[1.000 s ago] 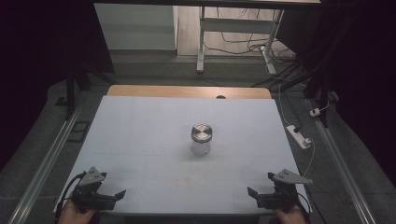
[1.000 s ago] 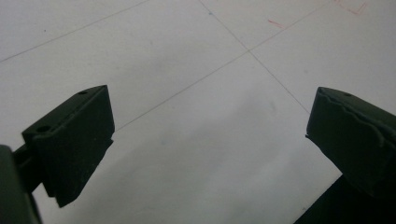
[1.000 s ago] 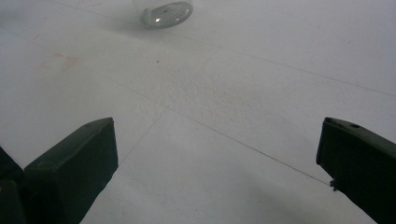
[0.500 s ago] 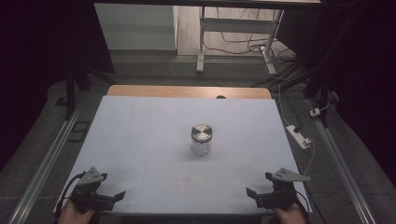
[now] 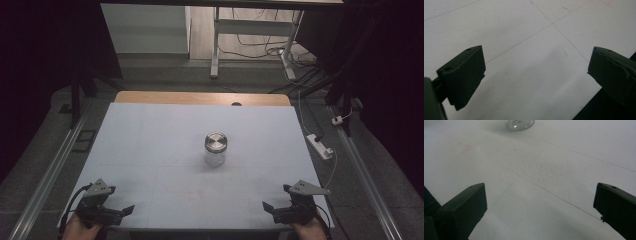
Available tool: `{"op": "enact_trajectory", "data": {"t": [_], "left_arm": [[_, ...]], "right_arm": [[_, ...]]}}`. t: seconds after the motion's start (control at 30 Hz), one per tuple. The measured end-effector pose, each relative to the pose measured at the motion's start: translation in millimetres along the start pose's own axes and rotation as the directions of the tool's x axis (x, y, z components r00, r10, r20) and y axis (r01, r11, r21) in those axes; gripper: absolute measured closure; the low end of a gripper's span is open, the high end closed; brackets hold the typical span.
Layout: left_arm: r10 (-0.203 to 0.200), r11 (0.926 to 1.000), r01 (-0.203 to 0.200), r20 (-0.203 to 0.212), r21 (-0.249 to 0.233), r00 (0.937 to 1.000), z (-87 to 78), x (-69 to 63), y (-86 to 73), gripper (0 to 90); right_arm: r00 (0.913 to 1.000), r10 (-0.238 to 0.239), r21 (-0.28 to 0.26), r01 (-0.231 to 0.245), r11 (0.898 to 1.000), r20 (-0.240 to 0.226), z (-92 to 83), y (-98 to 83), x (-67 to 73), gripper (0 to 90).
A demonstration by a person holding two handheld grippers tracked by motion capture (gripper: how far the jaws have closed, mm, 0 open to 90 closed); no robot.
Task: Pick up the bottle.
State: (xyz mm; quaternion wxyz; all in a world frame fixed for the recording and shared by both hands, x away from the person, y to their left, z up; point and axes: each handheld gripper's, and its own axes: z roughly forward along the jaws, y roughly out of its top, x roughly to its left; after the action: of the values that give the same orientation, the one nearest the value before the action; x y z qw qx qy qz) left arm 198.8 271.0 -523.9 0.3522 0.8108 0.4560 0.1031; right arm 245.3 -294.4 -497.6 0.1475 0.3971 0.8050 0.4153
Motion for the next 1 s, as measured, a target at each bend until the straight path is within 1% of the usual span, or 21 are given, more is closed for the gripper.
{"op": "enact_trajectory", "data": {"t": [0.07, 0.27, 0.43, 0.6, 0.73, 1.0], "left_arm": [[-0.003, 1.0, 0.003, 0.005, 0.002, 1.0, -0.2, 0.5, 0.0, 2.3], [-0.004, 1.0, 0.004, 0.001, 0.0, 1.0, -0.1, 0.4, -0.1, 2.3], [-0.014, 0.9999, 0.014, 0.008, -0.003, 0.9999, -0.8, 1.7, -0.3, 2.3], [-0.022, 0.9997, 0.022, 0.012, -0.008, 0.9997, -0.9, 2.3, -0.7, 2.3], [-0.025, 0.9997, 0.025, 0.014, -0.007, 0.9996, -1.1, 2.9, -0.7, 2.3], [-0.027, 0.9996, 0.027, 0.014, -0.003, 0.9996, -0.8, 3.1, -0.5, 2.3]], "right_arm": [[0.9999, -0.01, -0.005, 0.01, 1.0, -0.008, -0.4, 1.9, 1.7, 0.0], [0.9987, -0.034, -0.024, 0.033, 0.999, -0.039, -0.6, 8.2, 6.4, 0.0], [0.9977, -0.047, -0.055, 0.045, 0.998, -0.048, 0.5, 11.6, 7.9, 0.0], [0.9959, -0.074, -0.077, 0.07, 0.995, -0.05, 3.2, 17.2, 11.5, 0.0], [0.9931, -0.098, -0.08, 0.092, 0.993, -0.065, 8.3, 21.8, 15.1, 0.0], [0.9888, -0.116, -0.077, 0.108, 0.991, -0.095, 21.0, 26.4, 16.4, 0.0]]}}
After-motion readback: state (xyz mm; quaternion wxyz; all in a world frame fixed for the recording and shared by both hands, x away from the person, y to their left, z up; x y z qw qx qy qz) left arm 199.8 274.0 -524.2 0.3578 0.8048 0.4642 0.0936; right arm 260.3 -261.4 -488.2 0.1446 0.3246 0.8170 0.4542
